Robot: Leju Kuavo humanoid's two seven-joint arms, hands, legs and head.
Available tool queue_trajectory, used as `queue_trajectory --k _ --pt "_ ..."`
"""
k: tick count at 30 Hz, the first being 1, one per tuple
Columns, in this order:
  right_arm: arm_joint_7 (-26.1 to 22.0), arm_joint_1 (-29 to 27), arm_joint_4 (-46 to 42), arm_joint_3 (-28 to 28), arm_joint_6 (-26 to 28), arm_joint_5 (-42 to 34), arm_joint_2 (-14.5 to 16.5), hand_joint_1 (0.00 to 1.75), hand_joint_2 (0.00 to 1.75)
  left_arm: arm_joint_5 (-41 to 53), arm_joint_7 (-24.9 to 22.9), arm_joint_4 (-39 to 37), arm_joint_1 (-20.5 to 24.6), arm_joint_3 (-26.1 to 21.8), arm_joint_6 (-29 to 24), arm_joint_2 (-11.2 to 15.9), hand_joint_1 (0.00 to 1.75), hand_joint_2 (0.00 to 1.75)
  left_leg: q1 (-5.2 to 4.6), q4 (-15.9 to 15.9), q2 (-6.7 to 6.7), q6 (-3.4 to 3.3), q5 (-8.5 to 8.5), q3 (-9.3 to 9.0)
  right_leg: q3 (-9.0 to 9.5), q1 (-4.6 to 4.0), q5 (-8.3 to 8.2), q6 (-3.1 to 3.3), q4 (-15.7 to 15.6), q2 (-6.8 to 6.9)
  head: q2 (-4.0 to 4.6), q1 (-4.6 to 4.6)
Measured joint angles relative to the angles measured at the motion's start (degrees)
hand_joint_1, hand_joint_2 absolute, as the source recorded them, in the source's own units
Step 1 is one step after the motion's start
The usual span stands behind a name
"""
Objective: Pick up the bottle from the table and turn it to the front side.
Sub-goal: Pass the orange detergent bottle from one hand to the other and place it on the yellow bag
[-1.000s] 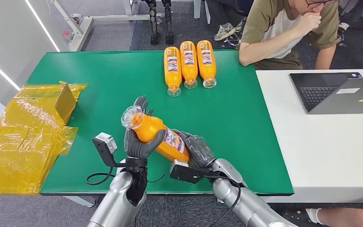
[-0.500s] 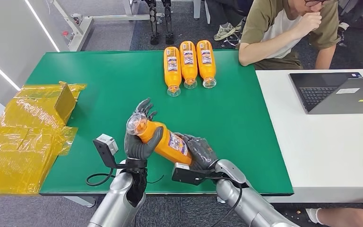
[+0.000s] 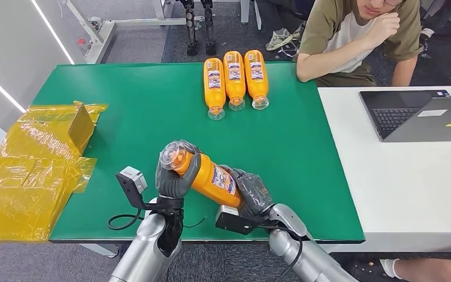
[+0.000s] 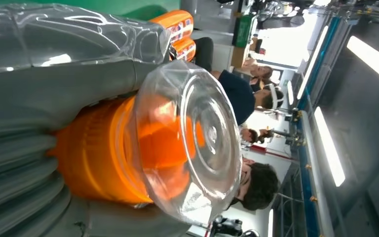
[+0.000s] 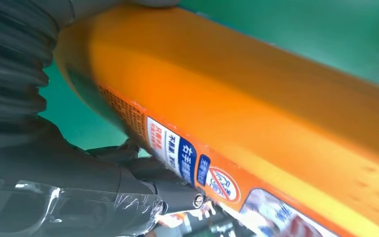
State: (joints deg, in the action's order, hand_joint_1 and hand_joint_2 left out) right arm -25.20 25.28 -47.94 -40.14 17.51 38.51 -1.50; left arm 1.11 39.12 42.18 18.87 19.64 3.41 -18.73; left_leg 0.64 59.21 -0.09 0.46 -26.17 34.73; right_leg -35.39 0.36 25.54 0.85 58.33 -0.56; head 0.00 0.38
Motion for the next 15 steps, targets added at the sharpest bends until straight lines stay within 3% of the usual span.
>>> queue_trajectory --k 9,13,15 --pt "-7.81 -1.49 -3.39 3.72 12.36 -12.58 3.21 0.00 1.75 -0.98 0.46 3.11 -0.26 0.11 -3.68 0.15 1.75 1.75 0.01 -0.01 0.00 0.00 0.00 0.01 0.00 -0.01 0.00 0.00 0.03 0.02 0.00 0.00" --pt "-12.63 -1.97 -5.67 4.05 15.29 -20.34 4.05 0.00 1.75 -4.30 -0.41 9.92 -1.41 0.11 -1.60 0.91 1.75 1.75 0.01 -0.01 0.00 0.00 0.00 0.03 0.00 0.00 0.00 0.00 0.04 0.01 0.00 0.01" --pt "-13.82 -2.72 -7.18 4.07 16.44 -23.56 4.46 0.00 1.75 -3.39 -1.72 15.27 -2.75 0.11 -3.67 1.63 1.75 1.75 0.01 -0.01 0.01 0.00 0.00 0.02 -0.01 -0.01 0.01 0.00 0.03 -0.01 0.00 0.01"
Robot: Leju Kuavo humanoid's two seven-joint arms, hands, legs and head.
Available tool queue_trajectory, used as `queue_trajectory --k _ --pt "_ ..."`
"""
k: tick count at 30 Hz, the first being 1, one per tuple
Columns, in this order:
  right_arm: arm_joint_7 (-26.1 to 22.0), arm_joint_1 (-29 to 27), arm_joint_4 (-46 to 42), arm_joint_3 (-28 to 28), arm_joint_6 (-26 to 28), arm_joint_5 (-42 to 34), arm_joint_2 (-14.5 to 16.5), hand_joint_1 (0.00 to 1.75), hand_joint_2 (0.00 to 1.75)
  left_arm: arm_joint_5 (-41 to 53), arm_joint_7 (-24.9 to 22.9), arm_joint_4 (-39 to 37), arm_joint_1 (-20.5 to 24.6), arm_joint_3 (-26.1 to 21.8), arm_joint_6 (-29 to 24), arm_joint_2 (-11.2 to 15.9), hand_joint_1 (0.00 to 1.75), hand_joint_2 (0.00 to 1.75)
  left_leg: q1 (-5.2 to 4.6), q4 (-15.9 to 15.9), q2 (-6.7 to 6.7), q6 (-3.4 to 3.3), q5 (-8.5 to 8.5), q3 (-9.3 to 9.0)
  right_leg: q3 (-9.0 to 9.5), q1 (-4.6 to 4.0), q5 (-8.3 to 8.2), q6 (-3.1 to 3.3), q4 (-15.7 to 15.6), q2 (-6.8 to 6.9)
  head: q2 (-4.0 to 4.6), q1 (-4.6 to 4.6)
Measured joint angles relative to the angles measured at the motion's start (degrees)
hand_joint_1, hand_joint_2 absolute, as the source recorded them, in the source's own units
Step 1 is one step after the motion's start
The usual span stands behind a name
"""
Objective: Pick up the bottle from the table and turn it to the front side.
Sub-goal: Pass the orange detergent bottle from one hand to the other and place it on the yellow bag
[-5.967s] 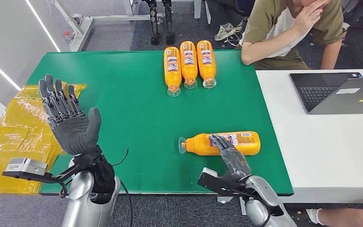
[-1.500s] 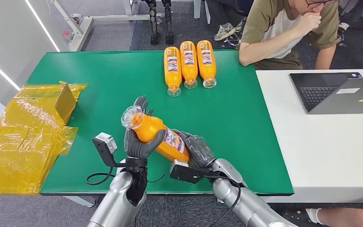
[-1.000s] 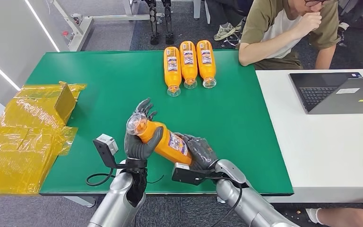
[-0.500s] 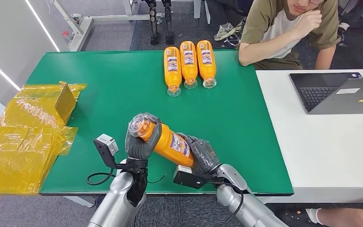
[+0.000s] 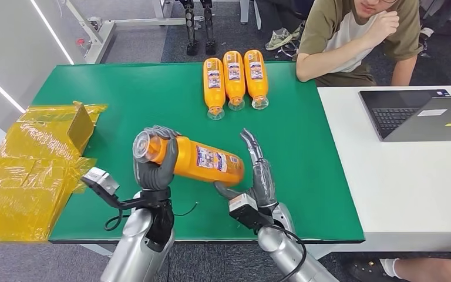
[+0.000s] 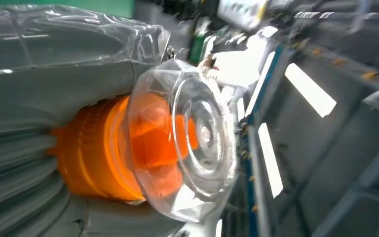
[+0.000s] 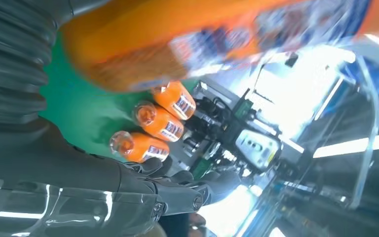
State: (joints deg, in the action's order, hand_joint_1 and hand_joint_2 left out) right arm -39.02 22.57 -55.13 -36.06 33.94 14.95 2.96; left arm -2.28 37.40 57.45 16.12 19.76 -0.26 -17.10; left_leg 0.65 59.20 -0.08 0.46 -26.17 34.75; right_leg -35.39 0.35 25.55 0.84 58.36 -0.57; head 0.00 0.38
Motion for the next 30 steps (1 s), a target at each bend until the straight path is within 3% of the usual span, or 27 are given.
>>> queue_trajectory --k 7,10,13,16,19,21,24,30 --pt "-1.12 -8.17 -8.74 0.00 4.28 -1.41 0.15 0.00 1.75 16.11 -3.66 13.14 -1.88 -0.15 -22.16 4.90 1.75 1.75 0.02 -0.06 -0.13 0.03 -0.03 0.02 -0.01 -0.02 0.10 0.02 0.00 0.11 0.00 0.00" --pt "-1.19 -12.74 -13.96 0.09 4.38 0.02 0.34 0.00 1.75 23.63 -5.04 12.38 0.71 -0.98 -31.57 7.78 1.75 1.75 0.03 -0.08 -0.15 0.04 -0.02 0.01 -0.01 -0.03 0.11 0.03 0.01 0.13 0.01 0.01" --pt "-1.20 -16.19 -18.81 0.50 4.39 0.88 0.65 0.00 1.75 30.63 -5.93 7.53 4.32 -2.41 -37.36 11.02 1.75 1.75 0.03 -0.10 -0.12 0.07 0.00 -0.01 0.00 -0.03 0.10 0.04 0.04 0.11 0.00 0.02" --pt "-1.20 -18.10 -22.67 0.89 4.39 0.12 0.79 0.00 1.75 38.14 -6.14 2.40 6.47 -4.56 -39.27 13.87 1.75 1.75 0.03 -0.10 0.03 0.12 0.04 -0.05 -0.01 -0.03 0.05 0.10 0.07 0.00 0.00 0.01" --pt "-1.20 -18.37 -23.44 0.93 4.39 -0.25 0.80 0.00 1.75 40.15 -6.26 1.40 6.78 -5.24 -39.38 14.41 1.75 1.75 0.03 -0.10 0.09 0.12 0.04 -0.06 -0.02 -0.03 0.03 0.11 0.08 -0.04 0.00 0.01" --pt "-1.20 -19.05 -26.20 1.08 4.39 -1.46 0.80 0.00 1.75 50.41 -7.57 -0.78 7.37 -9.32 -39.44 15.94 1.75 1.75 0.02 -0.10 0.13 0.12 0.04 -0.08 -0.03 -0.03 0.03 0.11 0.07 -0.11 0.00 0.01" --pt "-1.20 -20.53 -32.73 1.29 4.39 -2.66 1.13 0.00 1.75 73.28 -13.15 -7.36 10.64 -18.58 -39.50 19.60 1.75 1.75 0.03 -0.09 0.10 0.13 0.05 -0.09 -0.06 -0.03 0.04 0.11 0.07 -0.10 0.00 0.03" --pt "-1.20 -21.18 -36.67 1.29 4.37 -2.88 2.27 0.00 1.75 85.83 -23.73 -20.34 17.85 -19.94 -39.47 22.14 1.75 1.75 0.02 -0.09 0.11 0.19 0.08 -0.08 -0.05 -0.02 0.02 0.12 0.08 -0.10 0.00 0.03"
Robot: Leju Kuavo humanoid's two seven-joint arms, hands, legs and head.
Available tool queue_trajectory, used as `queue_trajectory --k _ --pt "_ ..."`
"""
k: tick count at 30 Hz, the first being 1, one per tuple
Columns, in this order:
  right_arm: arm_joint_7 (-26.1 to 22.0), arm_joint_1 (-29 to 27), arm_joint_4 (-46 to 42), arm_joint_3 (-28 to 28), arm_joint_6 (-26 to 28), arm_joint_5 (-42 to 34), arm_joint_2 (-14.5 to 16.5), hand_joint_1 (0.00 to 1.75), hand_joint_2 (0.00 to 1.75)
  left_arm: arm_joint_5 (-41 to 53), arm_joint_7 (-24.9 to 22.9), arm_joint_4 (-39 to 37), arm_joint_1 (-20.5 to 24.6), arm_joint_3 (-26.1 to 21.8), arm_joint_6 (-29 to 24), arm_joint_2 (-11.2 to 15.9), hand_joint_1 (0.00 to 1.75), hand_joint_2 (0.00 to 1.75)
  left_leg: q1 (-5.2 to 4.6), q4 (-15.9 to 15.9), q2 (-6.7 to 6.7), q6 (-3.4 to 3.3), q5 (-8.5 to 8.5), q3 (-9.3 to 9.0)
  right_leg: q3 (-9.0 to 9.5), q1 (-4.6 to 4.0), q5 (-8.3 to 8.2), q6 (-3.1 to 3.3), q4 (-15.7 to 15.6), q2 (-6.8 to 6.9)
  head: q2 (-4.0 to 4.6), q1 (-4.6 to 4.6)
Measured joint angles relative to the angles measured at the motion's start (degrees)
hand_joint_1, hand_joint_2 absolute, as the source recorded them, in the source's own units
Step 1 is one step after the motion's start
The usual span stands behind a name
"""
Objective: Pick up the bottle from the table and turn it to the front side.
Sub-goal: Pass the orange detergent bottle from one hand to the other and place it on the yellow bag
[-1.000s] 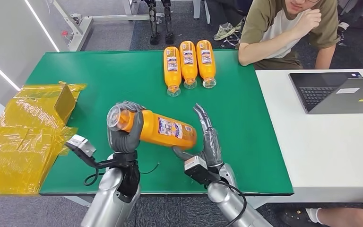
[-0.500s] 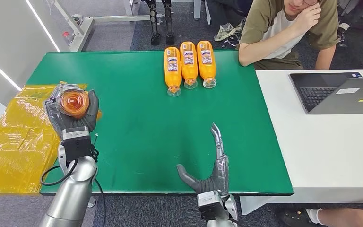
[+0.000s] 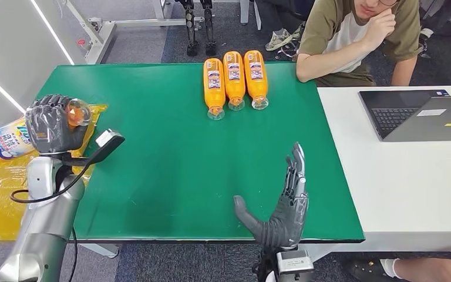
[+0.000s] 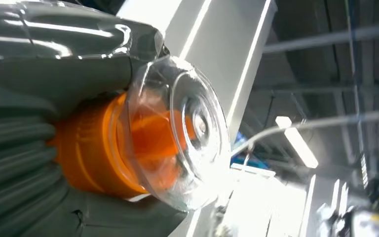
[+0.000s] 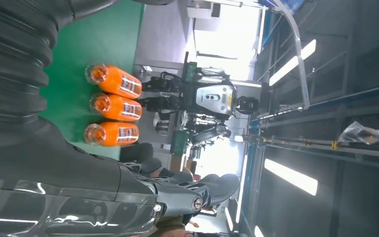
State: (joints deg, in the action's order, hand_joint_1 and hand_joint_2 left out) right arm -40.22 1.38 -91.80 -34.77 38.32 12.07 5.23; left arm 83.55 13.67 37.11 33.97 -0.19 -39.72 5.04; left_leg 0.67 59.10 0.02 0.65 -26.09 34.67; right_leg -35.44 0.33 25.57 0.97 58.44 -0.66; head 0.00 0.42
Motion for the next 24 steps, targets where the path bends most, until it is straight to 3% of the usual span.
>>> queue_trajectory --k 3,9,18,24 --pt "0.00 -0.02 -0.79 0.00 0.00 -0.68 0.10 0.00 1.75 2.97 -2.17 -5.99 2.64 0.26 1.20 0.91 1.75 1.75 -0.01 0.00 0.03 0.01 0.01 -0.01 0.00 0.01 -0.03 0.03 0.00 -0.05 0.00 0.00" --pt "0.00 0.44 -1.14 -0.03 0.00 -1.84 0.10 0.00 1.75 6.07 -3.49 -13.32 4.47 3.91 8.44 2.13 1.75 1.75 -0.01 0.01 0.02 0.01 0.00 0.01 -0.01 0.01 -0.02 0.03 -0.01 -0.03 0.00 0.00" --pt "0.00 2.08 -0.86 -0.29 0.00 -2.99 0.10 0.00 1.75 5.40 -4.07 -18.25 3.90 13.57 16.64 2.53 1.75 1.75 0.00 0.00 0.02 0.01 0.00 0.04 -0.02 0.01 -0.02 0.03 -0.01 -0.03 0.00 0.00" --pt "0.01 3.81 0.32 -0.84 0.00 -4.35 0.10 0.00 1.75 5.94 -5.22 -19.69 1.50 18.53 19.09 3.26 1.75 1.75 0.00 -0.01 0.01 0.01 0.00 0.04 -0.03 0.01 -0.01 0.03 -0.01 -0.02 0.01 0.00"
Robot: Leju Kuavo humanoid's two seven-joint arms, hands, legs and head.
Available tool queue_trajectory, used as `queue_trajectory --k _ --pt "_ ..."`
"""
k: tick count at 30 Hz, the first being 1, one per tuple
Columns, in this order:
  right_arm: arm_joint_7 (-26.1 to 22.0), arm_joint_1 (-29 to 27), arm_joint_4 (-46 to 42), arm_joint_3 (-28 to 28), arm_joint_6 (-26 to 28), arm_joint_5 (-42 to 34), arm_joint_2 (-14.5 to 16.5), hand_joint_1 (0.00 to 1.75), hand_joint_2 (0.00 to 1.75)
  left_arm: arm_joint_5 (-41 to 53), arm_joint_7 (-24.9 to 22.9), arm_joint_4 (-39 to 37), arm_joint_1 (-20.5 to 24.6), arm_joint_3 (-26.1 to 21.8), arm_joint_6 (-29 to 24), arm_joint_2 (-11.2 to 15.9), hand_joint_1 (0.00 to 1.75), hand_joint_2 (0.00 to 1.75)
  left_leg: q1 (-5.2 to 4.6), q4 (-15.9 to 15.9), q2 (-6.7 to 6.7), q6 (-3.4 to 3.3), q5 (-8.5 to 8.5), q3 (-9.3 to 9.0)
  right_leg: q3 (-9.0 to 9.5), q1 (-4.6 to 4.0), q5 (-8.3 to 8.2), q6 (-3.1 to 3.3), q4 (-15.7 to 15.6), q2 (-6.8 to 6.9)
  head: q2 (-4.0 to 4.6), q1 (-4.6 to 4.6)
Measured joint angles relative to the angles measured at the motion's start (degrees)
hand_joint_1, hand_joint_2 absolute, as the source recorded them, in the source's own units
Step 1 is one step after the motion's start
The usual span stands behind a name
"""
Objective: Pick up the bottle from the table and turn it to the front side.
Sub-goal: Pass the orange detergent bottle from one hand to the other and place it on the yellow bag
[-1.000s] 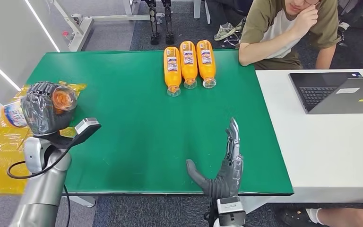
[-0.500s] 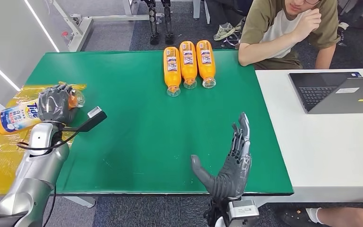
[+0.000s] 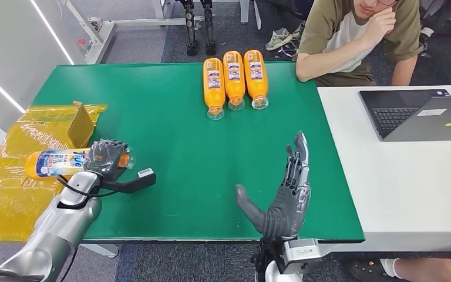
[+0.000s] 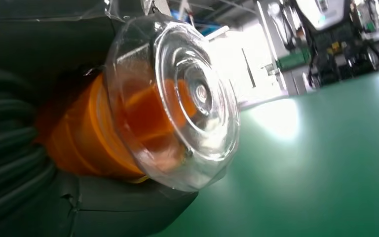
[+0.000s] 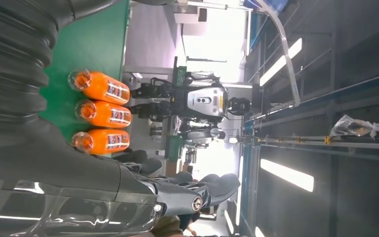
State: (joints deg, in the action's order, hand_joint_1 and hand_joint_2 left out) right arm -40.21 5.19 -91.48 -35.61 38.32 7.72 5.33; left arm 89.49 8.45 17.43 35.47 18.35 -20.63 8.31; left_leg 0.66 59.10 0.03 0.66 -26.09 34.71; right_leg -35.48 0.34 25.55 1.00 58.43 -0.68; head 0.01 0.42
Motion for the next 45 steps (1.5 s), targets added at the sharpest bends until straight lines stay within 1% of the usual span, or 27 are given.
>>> queue_trajectory --k 5,6,9,10,14,18,20,25,30,34,36,41,43,45 --pt "0.00 0.78 1.20 -0.34 0.00 -0.08 0.00 0.00 1.75 -1.15 -1.06 -1.07 -2.40 2.69 1.44 -0.41 1.75 1.75 0.00 0.00 0.00 0.00 0.00 0.01 0.00 0.00 0.01 -0.01 -0.01 0.00 -0.01 0.00" --pt "-0.01 0.80 1.37 -0.38 0.00 0.10 0.00 0.00 1.75 -1.40 -1.41 -1.17 -2.73 2.88 1.45 -0.62 1.64 1.75 -0.01 0.00 0.00 0.00 0.00 0.01 0.00 0.01 0.01 -0.01 -0.01 0.01 -0.01 0.00" --pt "-0.01 0.82 1.80 -0.61 0.00 0.77 0.01 0.00 1.75 -2.82 -2.50 -1.32 -3.07 3.04 1.75 -1.23 0.35 1.75 -0.02 0.00 -0.03 -0.01 -0.01 0.00 0.01 0.02 0.01 -0.02 -0.01 0.04 -0.01 0.01" --pt "-0.01 0.82 1.93 -0.67 0.00 0.97 0.01 0.00 1.75 -3.73 -2.67 -1.33 -3.08 3.02 2.00 -1.44 0.02 1.75 -0.02 0.00 -0.04 -0.01 -0.01 0.00 0.02 0.02 0.01 -0.02 -0.01 0.05 0.00 0.01" --pt "-0.01 0.79 2.49 -0.69 -0.01 1.61 0.02 0.00 1.75 -8.40 -1.99 -1.34 -3.10 1.97 3.43 -2.50 0.00 1.75 -0.02 0.00 -0.07 0.00 0.00 -0.01 0.04 0.02 0.01 -0.02 -0.01 0.10 0.00 0.00" --pt "0.00 0.77 3.15 -0.69 -0.21 1.45 0.02 0.00 1.75 -13.65 1.13 -1.34 -2.83 -1.06 6.52 -3.33 0.00 1.75 -0.02 0.00 -0.11 0.02 0.02 -0.06 0.09 0.02 0.01 -0.02 0.01 0.15 -0.01 0.00" --pt "0.00 0.78 3.50 -0.69 -0.40 1.32 0.03 0.00 1.75 -16.63 3.65 -1.34 -2.38 -3.12 10.15 -3.59 0.00 1.75 -0.02 -0.01 -0.15 0.02 0.02 -0.11 0.15 0.02 0.01 -0.02 0.01 0.18 -0.01 0.00" --pt "0.01 0.89 4.33 -0.69 -0.78 0.69 0.10 0.00 1.75 -23.47 11.32 -1.33 -0.83 -8.86 22.41 -3.61 0.00 1.75 -0.02 -0.05 -0.35 0.03 0.04 -0.24 0.34 0.02 0.05 -0.02 0.01 0.38 -0.01 0.00" --pt "0.01 1.02 4.83 -0.69 -0.83 0.42 0.11 0.00 1.75 -26.23 14.51 -1.33 -0.13 -12.70 28.40 -3.22 0.00 1.75 -0.02 -0.06 -0.36 0.06 0.10 -0.30 0.37 0.02 0.02 0.02 0.05 0.37 0.00 0.00" --pt "0.01 1.15 5.09 -0.68 -0.91 -0.18 0.11 0.00 1.75 -30.17 18.05 -1.32 1.17 -15.26 38.74 -2.08 0.00 1.75 -0.01 -0.06 -0.35 0.15 0.16 -0.36 0.38 0.02 -0.01 0.06 0.12 0.36 -0.01 0.00" --pt "0.01 1.23 5.14 -0.64 -1.05 -0.46 0.11 0.00 1.75 -32.28 20.85 -1.30 1.75 -16.40 42.14 -1.16 0.00 1.75 -0.01 -0.06 -0.29 0.20 0.19 -0.35 0.30 0.01 -0.06 0.13 0.14 0.29 -0.01 -0.01" --pt "0.01 1.14 5.12 -0.55 -1.24 -0.27 0.11 0.00 1.75 -37.34 29.44 0.08 3.62 -18.40 46.96 0.40 0.00 1.75 0.03 -0.04 -0.24 0.28 0.28 -0.21 0.11 -0.02 -0.13 0.20 0.16 0.20 -0.01 -0.01" --pt "0.00 0.90 5.08 -0.49 -1.50 -0.15 0.11 0.00 1.75 -41.51 31.05 2.30 4.12 -18.54 48.06 0.66 0.00 1.75 0.04 -0.04 -0.24 0.30 0.28 -0.19 0.08 -0.02 -0.13 0.20 0.16 0.19 -0.01 -0.01" --pt "0.00 0.50 4.93 -0.38 -1.91 0.25 0.11 0.00 1.75 -49.23 31.63 6.06 3.88 -18.05 47.66 0.74 0.00 1.75 0.03 -0.04 -0.24 0.31 0.27 -0.14 0.03 -0.02 -0.13 0.20 0.16 0.17 -0.01 0.00"
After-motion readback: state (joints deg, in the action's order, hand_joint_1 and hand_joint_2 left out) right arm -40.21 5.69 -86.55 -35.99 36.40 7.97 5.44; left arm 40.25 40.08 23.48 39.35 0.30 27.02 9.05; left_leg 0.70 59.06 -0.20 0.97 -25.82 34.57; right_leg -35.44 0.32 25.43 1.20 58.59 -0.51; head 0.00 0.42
